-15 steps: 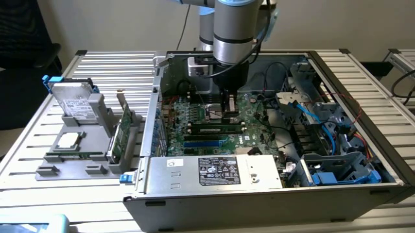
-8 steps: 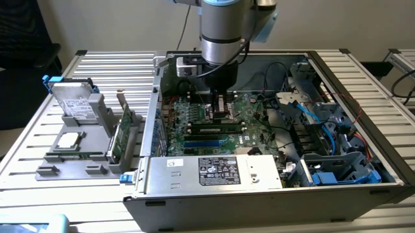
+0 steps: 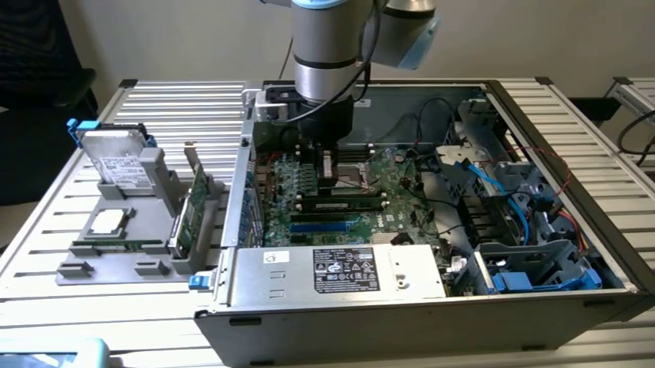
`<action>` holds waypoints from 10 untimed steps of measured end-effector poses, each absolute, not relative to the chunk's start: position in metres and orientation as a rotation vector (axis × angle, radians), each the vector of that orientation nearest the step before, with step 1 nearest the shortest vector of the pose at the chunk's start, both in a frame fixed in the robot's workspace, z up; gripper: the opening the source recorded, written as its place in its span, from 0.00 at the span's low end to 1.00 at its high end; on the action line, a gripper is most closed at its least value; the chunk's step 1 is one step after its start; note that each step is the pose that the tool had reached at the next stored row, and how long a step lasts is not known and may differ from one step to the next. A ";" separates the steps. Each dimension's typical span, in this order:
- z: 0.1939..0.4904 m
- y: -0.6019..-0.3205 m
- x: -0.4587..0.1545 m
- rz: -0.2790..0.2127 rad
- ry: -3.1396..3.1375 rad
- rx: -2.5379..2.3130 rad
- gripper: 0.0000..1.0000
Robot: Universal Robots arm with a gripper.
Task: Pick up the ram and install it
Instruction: 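Press down the ram until it locks into place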
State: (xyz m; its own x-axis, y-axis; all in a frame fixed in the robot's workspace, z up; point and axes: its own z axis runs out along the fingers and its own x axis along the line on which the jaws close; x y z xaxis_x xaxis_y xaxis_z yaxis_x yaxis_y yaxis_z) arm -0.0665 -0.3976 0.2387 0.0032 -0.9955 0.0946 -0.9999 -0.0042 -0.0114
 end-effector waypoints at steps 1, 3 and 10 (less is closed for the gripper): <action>0.239 -0.397 -0.068 0.116 -2.174 2.183 0.11; 0.239 -0.397 -0.068 0.119 -2.176 2.184 0.11; 0.237 -0.396 -0.072 0.131 -2.183 2.187 0.11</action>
